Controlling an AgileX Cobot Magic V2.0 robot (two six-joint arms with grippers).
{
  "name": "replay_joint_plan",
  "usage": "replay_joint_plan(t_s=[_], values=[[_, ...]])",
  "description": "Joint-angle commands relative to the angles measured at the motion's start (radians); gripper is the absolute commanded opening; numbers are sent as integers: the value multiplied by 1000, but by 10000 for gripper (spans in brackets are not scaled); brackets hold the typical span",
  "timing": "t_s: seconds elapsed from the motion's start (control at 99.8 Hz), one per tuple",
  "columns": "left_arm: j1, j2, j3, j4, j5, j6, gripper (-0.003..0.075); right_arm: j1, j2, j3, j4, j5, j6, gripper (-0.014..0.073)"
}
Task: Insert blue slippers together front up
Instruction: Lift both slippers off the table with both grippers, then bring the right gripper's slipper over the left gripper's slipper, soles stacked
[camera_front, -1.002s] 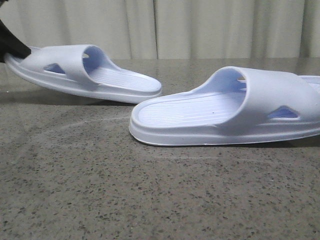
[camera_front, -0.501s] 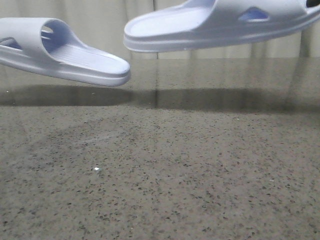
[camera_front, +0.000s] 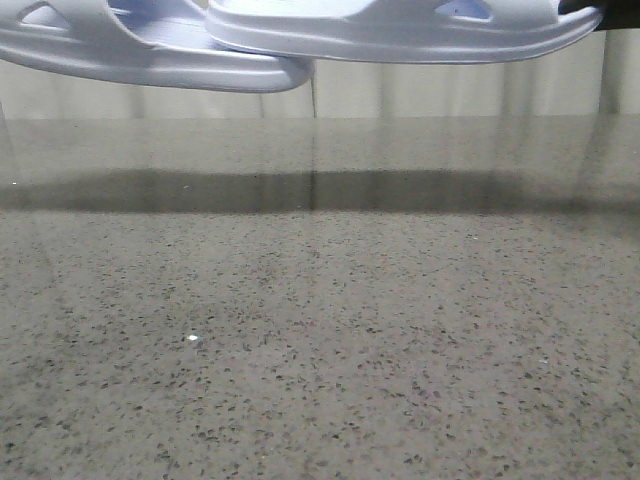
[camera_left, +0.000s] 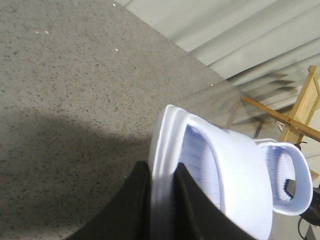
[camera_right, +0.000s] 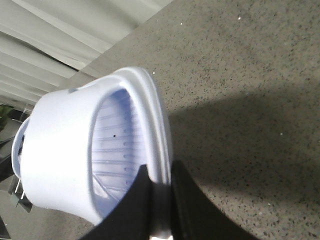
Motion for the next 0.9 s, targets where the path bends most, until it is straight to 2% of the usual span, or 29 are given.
replay_joint_plan(t_s=[0.0,0.431,0.892], values=[[-28,-37,-28,-93,68,3,15,-1,18,-33,95,72,-51,-106],[-131,-37,-28,-151,66,7,15,8,111,-33,100,137,-112,-106],[-236,-37,-28,-168,20,9,15,191,155,-63,126,56,-149,-106]])
